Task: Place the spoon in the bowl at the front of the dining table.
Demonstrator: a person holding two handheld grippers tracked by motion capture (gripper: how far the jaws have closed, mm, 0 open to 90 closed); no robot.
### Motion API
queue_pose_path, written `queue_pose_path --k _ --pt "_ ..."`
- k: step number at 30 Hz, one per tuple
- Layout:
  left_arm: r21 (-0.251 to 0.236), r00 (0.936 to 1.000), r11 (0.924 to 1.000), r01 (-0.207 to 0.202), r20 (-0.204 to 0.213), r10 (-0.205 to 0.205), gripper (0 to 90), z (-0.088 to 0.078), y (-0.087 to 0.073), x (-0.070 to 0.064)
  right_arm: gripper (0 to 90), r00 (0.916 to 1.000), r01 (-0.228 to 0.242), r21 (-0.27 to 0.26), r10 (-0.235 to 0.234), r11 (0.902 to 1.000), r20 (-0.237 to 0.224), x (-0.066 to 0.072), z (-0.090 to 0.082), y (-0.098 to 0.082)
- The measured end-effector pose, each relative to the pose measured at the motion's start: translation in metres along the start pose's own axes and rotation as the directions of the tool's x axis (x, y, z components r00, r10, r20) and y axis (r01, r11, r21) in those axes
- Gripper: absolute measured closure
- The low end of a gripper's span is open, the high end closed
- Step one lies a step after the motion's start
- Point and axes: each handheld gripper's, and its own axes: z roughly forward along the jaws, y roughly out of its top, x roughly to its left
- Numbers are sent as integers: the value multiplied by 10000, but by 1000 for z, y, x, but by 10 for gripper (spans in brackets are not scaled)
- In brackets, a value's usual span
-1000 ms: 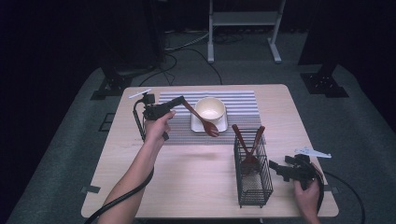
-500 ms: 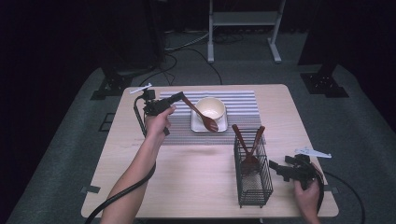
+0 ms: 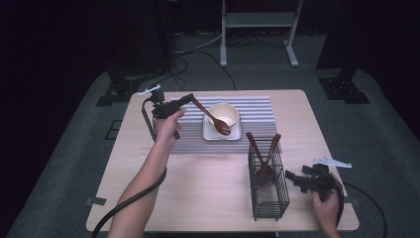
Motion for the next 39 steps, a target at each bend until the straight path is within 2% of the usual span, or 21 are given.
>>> queue_pose_path --k 19,31,39 --pt "-199 9986 9994 294 -438 -303 840 13 5 12 141 10000 -76 -34 76 10000 -62 -1 0 0" --pt "-433 9958 9986 288 -858 -325 840 20 15 16 141 9999 -130 -38 130 9999 -84 -1 0 0" --pt "-530 9934 9982 297 -1087 -353 840 29 16 16 141 9999 -138 -40 138 9999 -87 -1 -1 0"
